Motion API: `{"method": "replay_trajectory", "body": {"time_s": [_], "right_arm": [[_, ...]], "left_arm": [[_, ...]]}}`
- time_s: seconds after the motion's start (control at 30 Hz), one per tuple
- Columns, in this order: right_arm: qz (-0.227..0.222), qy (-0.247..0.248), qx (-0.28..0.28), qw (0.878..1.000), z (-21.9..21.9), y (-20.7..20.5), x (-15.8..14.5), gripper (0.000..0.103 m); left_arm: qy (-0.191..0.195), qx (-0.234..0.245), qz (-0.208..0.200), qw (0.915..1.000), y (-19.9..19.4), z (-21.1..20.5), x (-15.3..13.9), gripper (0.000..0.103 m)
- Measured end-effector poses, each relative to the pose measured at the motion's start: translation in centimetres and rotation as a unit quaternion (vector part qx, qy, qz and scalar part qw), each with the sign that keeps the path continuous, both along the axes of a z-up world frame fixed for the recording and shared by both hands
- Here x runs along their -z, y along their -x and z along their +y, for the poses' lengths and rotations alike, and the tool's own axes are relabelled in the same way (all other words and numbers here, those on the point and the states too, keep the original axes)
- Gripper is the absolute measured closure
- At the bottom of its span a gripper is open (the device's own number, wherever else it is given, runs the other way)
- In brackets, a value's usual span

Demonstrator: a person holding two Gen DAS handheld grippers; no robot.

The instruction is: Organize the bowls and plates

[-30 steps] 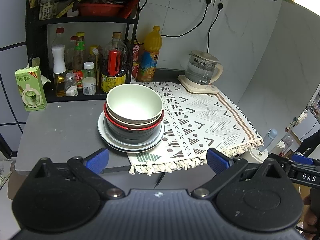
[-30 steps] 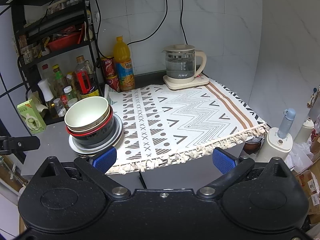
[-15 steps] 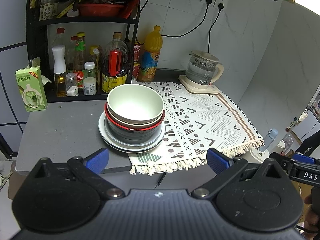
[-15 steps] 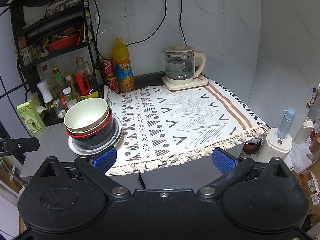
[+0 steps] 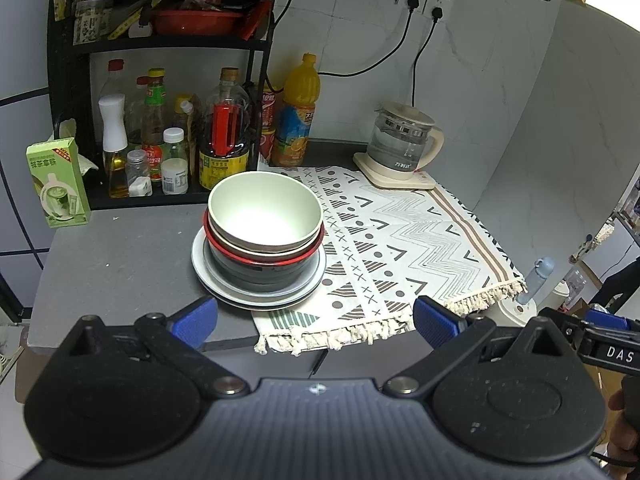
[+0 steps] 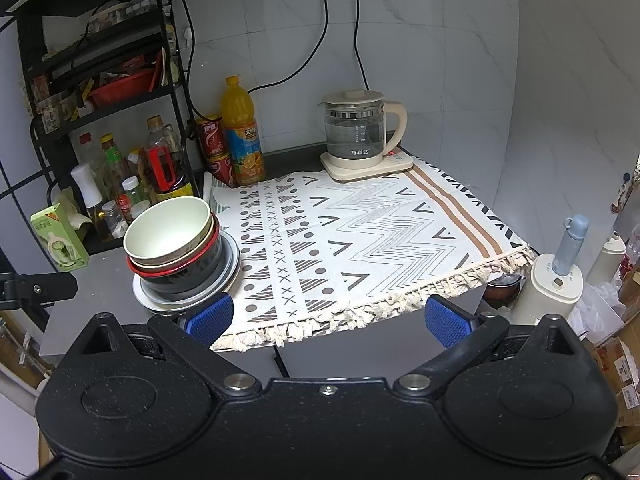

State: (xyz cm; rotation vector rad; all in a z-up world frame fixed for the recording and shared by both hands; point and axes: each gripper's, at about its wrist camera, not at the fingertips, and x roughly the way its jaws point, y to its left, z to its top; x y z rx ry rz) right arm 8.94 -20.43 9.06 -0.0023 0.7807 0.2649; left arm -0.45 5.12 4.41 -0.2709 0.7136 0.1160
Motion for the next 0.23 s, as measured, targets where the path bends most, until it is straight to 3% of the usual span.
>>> {"method": "replay_trajectory", "body": {"time_s": [0.23], "right_arm": [[0.001,-0.002,0.006,1.0,-0.59,-0.19,0.12,0.0]], "left_arm": [[-0.005,0.013,0.006,0.9999,-0.69,-0.94,0.0,0.0]]}}
